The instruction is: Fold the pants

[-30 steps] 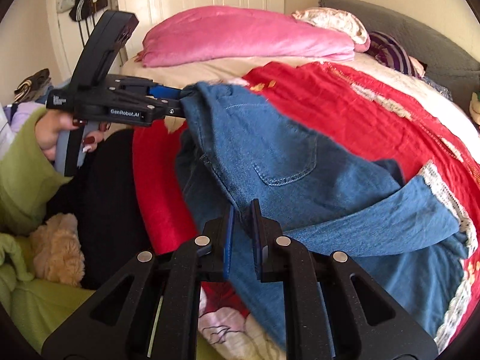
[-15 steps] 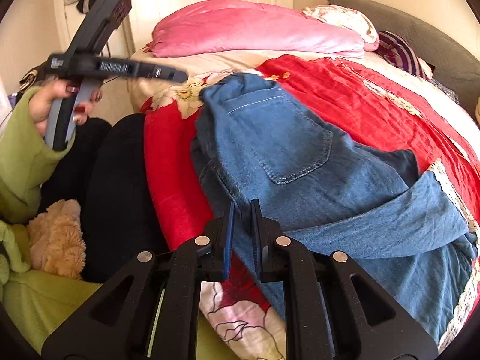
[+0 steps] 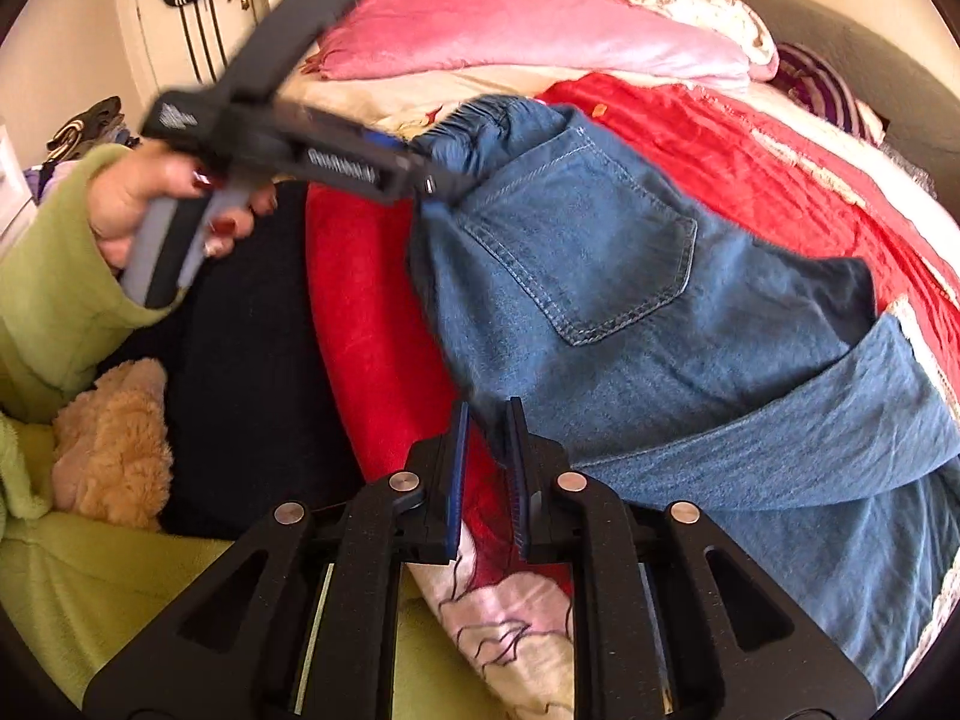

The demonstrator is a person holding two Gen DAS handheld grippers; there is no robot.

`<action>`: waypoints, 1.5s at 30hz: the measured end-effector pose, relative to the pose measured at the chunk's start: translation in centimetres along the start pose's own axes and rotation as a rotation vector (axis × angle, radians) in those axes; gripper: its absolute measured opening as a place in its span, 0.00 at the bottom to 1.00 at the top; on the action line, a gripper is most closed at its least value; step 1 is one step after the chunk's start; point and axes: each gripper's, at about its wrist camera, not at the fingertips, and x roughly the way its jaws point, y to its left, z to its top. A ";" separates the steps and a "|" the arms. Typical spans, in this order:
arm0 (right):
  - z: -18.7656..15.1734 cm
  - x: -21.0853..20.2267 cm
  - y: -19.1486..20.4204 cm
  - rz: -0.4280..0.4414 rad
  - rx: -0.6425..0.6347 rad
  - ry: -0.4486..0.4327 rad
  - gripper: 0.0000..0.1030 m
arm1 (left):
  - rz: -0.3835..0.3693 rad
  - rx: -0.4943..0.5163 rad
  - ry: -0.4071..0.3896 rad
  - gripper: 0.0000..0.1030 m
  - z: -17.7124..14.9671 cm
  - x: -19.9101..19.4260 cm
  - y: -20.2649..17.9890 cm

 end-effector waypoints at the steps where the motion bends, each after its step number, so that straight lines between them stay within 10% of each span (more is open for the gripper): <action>1: 0.1 -0.7 0.0 0.006 -0.007 -0.016 0.08 | 0.000 0.000 0.003 0.56 -0.2 0.2 0.1; 7: 1.8 -2.7 -0.8 -0.039 0.022 -0.130 0.29 | 0.011 0.010 -0.006 0.57 -0.2 0.0 0.0; 15: 0.9 3.7 -1.5 -0.026 0.138 0.062 0.45 | -0.001 -0.003 -0.023 0.57 -0.1 -0.5 0.5; 27: 1.4 -1.4 -2.3 -0.053 0.158 -0.082 0.50 | 0.001 -0.064 -0.246 0.43 1.4 -7.6 0.5; 37: 0.6 1.4 -3.3 -0.041 0.223 -0.006 0.50 | -0.009 0.061 -0.068 0.33 0.5 -1.5 -2.9; 45: 0.7 0.9 -3.5 -0.045 0.236 -0.019 0.54 | -0.025 0.038 -0.083 0.34 0.1 -1.3 -2.2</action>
